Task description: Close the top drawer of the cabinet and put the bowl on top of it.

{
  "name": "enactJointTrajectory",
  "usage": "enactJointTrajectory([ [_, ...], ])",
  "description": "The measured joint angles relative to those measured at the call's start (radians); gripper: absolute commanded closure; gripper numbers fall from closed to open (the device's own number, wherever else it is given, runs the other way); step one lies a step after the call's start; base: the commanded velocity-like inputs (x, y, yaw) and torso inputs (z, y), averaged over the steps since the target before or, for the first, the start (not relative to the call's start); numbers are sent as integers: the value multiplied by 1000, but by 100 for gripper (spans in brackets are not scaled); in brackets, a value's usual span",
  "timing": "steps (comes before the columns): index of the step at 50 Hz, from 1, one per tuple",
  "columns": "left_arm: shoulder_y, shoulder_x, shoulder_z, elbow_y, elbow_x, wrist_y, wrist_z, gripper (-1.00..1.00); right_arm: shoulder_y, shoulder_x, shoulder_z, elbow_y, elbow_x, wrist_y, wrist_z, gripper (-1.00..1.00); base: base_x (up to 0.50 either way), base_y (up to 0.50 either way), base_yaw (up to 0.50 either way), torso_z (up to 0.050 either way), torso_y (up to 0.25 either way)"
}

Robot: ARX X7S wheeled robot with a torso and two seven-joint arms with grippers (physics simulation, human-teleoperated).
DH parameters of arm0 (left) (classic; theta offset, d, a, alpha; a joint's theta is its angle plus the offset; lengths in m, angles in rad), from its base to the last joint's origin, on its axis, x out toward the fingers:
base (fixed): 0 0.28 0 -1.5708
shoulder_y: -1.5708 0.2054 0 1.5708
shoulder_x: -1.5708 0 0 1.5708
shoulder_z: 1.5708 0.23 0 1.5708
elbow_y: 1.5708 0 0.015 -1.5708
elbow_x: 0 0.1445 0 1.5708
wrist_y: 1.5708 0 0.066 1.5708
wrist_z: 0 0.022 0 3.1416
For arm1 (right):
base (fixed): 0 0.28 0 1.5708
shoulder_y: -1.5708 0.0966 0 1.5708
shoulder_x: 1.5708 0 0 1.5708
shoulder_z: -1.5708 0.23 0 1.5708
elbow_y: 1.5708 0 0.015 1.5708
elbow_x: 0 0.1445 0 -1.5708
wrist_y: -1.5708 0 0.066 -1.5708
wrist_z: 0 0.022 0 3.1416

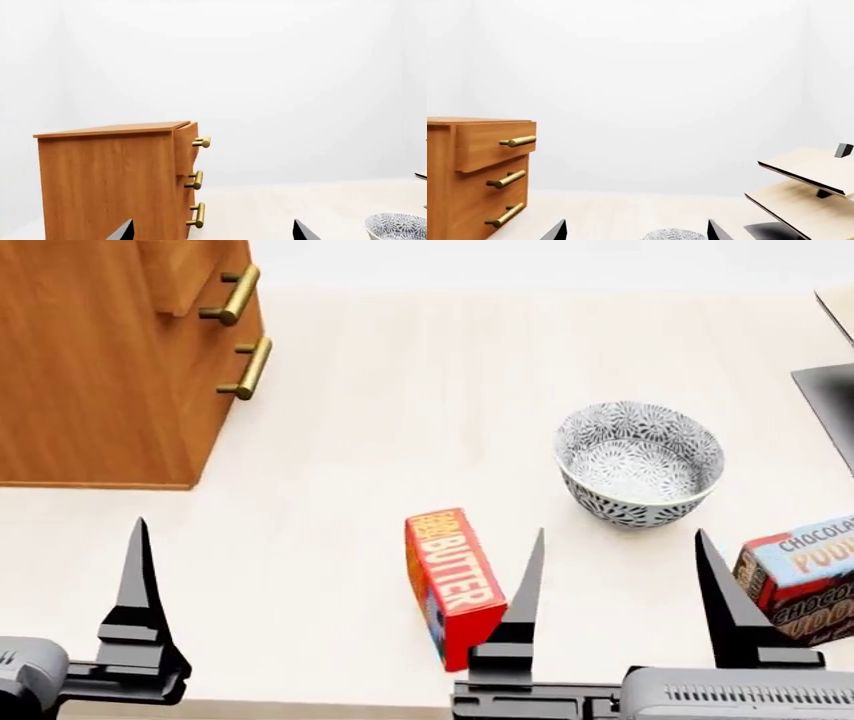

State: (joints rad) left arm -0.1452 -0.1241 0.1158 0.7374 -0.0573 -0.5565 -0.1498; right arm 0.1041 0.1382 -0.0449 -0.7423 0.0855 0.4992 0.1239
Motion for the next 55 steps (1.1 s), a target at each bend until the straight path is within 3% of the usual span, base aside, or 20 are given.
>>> enactJointTrajectory([
  [11, 0, -8, 5, 2, -15, 3, -11, -100, 3, 11, -11, 1, 2, -6, 12, -100, 0, 37, 0, 0, 0],
  [30, 0, -24, 11, 20, -33, -3, -31, -100, 2, 26, -22, -1, 20, -7, 23, -100, 0, 491, 0, 0, 0],
  [42, 1, -33, 14, 14, -41, 5, -41, -100, -2, 35, -38, 7, 13, -19, 37, -100, 0, 24, 0, 0, 0],
  [55, 1, -41, 23, 4, -48, 14, -50, -100, -4, 46, -50, 17, 20, -27, 41, -100, 478, 0, 0, 0, 0],
])
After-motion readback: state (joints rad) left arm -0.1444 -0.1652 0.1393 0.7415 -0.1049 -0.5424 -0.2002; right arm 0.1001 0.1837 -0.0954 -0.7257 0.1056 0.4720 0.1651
